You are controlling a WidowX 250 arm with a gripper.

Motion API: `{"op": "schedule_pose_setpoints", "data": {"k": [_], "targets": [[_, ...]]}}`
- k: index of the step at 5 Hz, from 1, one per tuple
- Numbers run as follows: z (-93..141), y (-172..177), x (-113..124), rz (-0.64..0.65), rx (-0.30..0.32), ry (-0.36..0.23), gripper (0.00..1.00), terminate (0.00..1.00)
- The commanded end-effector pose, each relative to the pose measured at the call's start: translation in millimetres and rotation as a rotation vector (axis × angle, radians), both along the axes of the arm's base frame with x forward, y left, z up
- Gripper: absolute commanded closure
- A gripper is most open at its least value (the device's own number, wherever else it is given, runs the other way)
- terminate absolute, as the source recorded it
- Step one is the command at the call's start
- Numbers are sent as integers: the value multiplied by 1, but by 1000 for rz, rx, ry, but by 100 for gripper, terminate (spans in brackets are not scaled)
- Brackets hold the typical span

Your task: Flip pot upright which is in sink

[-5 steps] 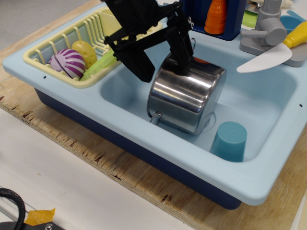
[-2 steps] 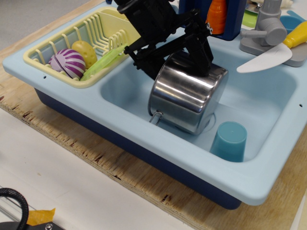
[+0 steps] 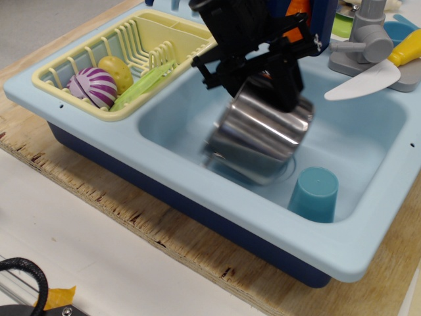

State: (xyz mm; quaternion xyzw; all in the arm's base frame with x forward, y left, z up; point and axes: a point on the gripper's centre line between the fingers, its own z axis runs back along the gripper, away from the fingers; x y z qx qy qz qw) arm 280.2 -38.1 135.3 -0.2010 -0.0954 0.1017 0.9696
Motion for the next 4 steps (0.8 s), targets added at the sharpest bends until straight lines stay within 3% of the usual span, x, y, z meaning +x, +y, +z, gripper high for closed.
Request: {"op": "schedule_pose_setpoints", "data": {"k": [1,2,3,4], "targets": [[20,0,11,-90,159,-38,100,0],[17,-4,15,-122,160,-53,100,0],[12,-6,17,-139,128,-48,0,0],[12,-6,17,-139,128,-48,0,0]]}}
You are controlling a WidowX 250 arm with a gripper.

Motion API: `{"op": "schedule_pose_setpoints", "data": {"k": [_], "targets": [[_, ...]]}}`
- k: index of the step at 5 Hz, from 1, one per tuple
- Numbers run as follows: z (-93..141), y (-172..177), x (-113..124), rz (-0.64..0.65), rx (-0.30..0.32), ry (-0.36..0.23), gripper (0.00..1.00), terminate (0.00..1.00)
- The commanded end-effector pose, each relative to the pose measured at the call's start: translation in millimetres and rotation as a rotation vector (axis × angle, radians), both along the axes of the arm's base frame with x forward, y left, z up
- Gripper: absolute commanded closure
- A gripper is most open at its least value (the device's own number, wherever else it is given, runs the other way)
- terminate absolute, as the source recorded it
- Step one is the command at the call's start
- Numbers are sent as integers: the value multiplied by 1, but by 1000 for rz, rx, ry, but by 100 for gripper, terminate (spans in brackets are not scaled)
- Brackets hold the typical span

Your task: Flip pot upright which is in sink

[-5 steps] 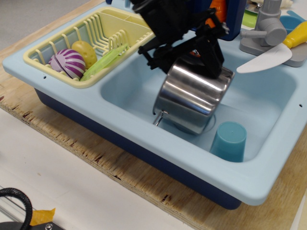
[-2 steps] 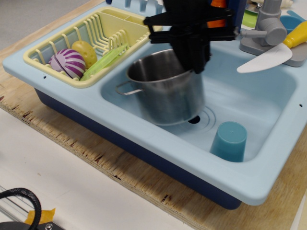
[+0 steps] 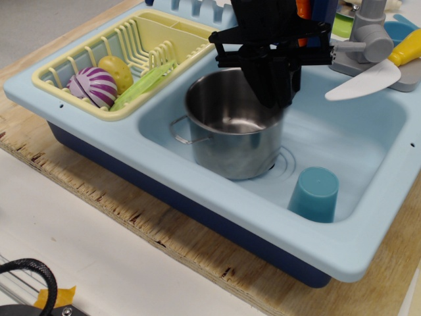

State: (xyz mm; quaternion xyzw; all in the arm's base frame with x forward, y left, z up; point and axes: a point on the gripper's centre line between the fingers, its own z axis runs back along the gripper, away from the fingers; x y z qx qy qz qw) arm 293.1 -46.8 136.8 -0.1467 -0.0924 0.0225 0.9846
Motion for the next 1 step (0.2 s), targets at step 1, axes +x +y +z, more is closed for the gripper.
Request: {"op": "schedule_pose_setpoints", "data": {"k": [1], "targets": [[10,2,4,6,0,-36,0,100]]}}
